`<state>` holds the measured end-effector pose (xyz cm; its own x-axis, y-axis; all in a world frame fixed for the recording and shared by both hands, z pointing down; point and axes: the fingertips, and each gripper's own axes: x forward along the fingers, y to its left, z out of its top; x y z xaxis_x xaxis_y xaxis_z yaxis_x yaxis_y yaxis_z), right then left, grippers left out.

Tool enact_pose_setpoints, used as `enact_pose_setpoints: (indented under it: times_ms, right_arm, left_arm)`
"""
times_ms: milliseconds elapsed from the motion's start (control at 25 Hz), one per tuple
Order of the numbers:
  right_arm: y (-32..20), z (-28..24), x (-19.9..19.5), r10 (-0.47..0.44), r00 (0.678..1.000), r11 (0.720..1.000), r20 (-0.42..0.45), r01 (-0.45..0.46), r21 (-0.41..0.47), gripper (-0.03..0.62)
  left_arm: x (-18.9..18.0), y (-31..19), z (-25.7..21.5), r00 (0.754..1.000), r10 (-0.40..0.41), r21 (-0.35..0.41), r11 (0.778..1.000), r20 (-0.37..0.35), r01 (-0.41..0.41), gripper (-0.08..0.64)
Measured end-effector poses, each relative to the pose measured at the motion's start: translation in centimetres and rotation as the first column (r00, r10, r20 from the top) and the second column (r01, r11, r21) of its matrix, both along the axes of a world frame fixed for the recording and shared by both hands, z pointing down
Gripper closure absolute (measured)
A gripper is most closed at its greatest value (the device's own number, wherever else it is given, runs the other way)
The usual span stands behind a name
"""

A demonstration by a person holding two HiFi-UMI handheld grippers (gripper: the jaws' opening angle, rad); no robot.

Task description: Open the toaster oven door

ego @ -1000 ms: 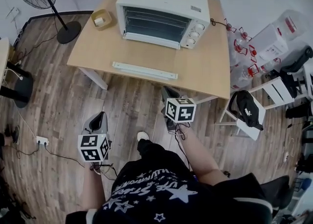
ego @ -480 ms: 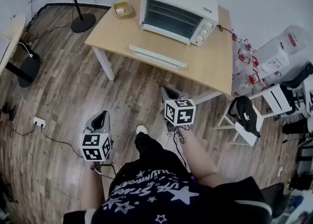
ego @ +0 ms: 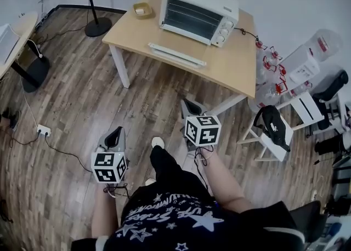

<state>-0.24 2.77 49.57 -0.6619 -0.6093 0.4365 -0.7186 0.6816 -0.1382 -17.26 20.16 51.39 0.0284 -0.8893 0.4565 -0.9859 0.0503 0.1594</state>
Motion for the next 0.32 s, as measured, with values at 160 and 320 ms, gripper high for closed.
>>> enact_pose_setpoints:
  times_ms: [160, 320]
  right_arm:
    - [3.5, -0.3, 0.7, -0.022, 1.0, 1.0, -0.006, 0.022, 0.015, 0.589]
    - [6.5, -0.7, 1.5, -0.037, 0.999, 0.999, -0.006, 0.037, 0.026, 0.59]
  left_arm:
    - [1.1, 3.5, 0.4, 1.0, -0.008, -0.004, 1.0, -0.003, 0.008, 0.538]
    - [2.0, 6.5, 0.6, 1.0, -0.013, -0.012, 1.0, -0.006, 0.013, 0.538]
